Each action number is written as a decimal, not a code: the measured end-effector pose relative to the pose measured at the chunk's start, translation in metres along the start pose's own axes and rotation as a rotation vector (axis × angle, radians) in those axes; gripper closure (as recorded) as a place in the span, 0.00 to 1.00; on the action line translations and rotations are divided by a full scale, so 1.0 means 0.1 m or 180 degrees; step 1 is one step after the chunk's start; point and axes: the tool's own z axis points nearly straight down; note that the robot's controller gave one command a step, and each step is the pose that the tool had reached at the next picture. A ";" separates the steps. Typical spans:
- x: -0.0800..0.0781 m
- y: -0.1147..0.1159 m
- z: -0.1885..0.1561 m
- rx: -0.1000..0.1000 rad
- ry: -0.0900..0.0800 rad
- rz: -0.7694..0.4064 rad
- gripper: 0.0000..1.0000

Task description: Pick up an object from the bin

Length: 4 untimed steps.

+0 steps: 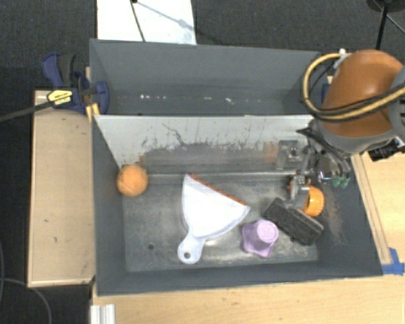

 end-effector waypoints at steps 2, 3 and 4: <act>0.37 -0.36 0.43 0.0003 -0.0043 -0.0214 0.00; 0.26 -0.47 0.88 0.0008 -0.0020 -0.0087 0.00; 0.10 -0.51 1.05 -0.0004 -0.0016 0.0192 0.00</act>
Offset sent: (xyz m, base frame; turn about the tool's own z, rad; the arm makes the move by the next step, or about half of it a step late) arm -0.0659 -0.0637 -0.0770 -0.0957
